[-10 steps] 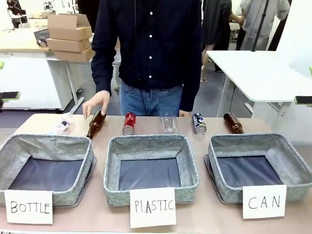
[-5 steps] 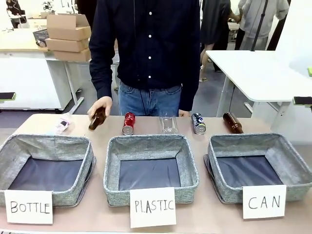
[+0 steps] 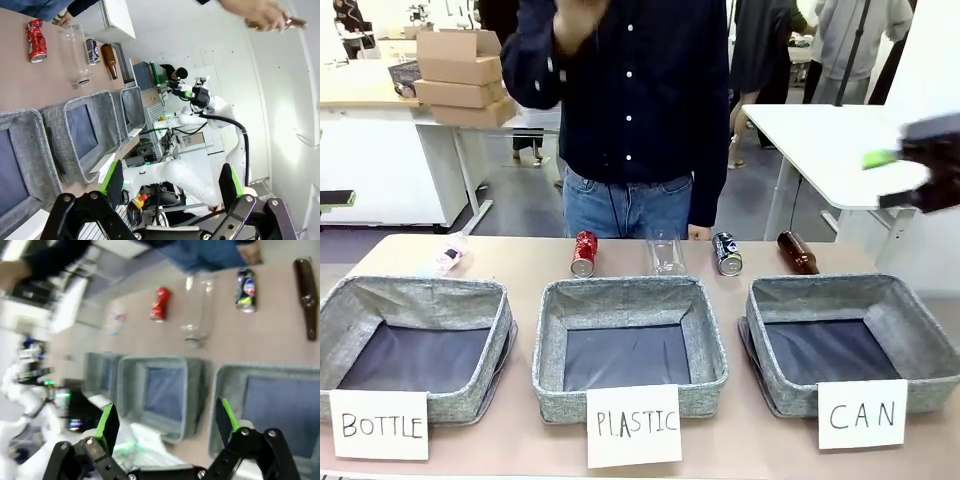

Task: Sort the can waste into the basket.
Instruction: Pick up the can waste from the table and place it in the right Fabric basket.

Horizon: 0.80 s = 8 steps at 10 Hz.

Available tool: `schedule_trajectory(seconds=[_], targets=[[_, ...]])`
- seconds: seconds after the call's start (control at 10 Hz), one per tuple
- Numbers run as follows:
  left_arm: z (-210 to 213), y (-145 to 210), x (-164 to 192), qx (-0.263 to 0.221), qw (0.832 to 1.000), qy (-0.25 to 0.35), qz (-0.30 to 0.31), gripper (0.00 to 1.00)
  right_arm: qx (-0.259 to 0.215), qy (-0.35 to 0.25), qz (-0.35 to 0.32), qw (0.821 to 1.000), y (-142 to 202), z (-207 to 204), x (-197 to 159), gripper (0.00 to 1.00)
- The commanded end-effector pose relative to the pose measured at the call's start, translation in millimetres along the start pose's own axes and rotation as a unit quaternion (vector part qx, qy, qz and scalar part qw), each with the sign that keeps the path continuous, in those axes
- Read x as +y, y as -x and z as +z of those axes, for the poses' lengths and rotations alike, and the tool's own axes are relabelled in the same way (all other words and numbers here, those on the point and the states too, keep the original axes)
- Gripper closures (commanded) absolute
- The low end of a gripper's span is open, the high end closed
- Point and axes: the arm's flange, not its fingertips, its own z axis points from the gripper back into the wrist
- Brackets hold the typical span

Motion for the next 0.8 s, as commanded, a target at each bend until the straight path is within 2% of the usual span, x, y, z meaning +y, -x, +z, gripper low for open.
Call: schedule_trajectory(seconds=[0.0, 0.1, 0.2, 0.3, 0.4, 0.5, 0.6, 0.7], targets=[[0, -1, -2, -0.002, 1.000, 0.011, -0.013, 0.00, 0.129, 0.264, 0.047, 0.955, -50, -71, 8, 0.00], [0, -1, -2, -0.002, 1.000, 0.011, -0.013, 0.00, 0.151, 0.304, 0.052, 0.939, -58, -104, 8, 0.00], [0, -1, -2, -0.002, 1.000, 0.011, -0.013, 0.00, 0.188, 0.314, 0.051, 0.929, -58, -133, 9, 0.00], [0, -1, -2, -0.002, 1.000, 0.011, -0.013, 0.00, 0.217, 0.306, 0.051, 0.926, -52, -141, 9, 0.00], [0, -1, -2, -0.002, 1.000, 0.011, -0.013, 0.00, 0.223, 0.289, 0.032, 0.931, -45, -123, 4, 0.00], [0, -1, -2, -0.002, 1.000, 0.011, -0.013, 0.00, 0.230, 0.221, 0.024, 0.948, -34, -82, 4, 0.00], [0, -1, -2, -0.002, 1.000, 0.011, -0.013, 0.00, 0.178, 0.299, 0.051, 0.936, -34, -154, -14, 0.00], [0, -1, -2, -0.002, 1.000, 0.011, -0.013, 0.00, 0.178, 0.299, 0.051, 0.936, -34, -154, -14, 0.00]])
